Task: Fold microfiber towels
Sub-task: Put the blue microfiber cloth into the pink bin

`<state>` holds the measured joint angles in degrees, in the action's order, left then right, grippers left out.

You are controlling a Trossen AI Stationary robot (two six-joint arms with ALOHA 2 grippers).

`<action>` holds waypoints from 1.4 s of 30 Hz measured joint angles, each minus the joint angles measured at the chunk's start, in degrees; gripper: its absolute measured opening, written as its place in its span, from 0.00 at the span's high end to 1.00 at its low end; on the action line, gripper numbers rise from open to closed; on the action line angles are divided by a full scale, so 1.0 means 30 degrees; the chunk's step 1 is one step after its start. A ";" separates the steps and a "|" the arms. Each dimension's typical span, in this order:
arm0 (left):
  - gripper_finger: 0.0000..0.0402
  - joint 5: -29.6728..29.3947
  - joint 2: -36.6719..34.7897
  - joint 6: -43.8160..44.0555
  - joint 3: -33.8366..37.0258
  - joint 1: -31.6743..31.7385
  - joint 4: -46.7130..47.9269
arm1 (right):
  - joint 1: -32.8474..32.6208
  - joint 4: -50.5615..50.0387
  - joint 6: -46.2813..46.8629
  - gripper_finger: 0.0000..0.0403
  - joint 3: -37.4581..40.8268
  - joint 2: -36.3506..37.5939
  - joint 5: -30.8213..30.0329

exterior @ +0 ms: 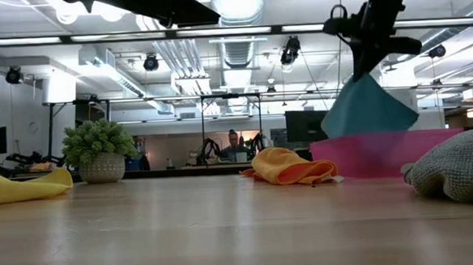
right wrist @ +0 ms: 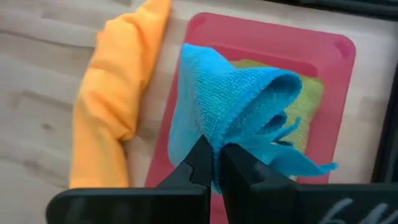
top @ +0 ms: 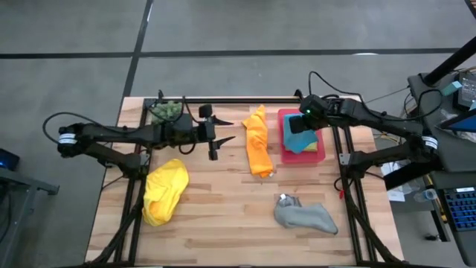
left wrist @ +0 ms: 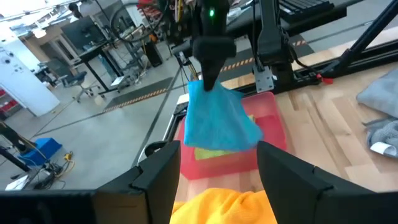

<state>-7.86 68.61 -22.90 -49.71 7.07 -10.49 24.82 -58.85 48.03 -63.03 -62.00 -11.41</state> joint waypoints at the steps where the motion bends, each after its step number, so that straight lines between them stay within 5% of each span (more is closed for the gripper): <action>1: 0.51 0.0000 0.0051 -0.0004 0.0000 0.0000 -0.0036 | 0.0206 0.0277 -0.0009 0.98 0.0271 -0.0007 0.0340; 8: 0.51 0.0007 0.0169 -0.0197 0.0051 0.0015 -0.0382 | 0.1272 0.1743 -0.0331 0.98 0.1624 -0.0034 0.1620; 25: 0.51 0.0007 0.0184 -0.0488 0.0090 0.0015 -0.0440 | 0.1667 0.2796 -0.4819 0.96 0.1922 -0.3875 -0.1595; 42: 0.51 -0.0763 0.0191 -0.0415 0.0153 0.0015 -0.0375 | 0.2428 0.0352 -0.7446 0.53 -0.0914 -0.6320 -0.3689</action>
<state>-10.15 69.19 -24.14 -49.25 7.11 -11.62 32.11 -57.80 25.69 -65.77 -80.96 -22.48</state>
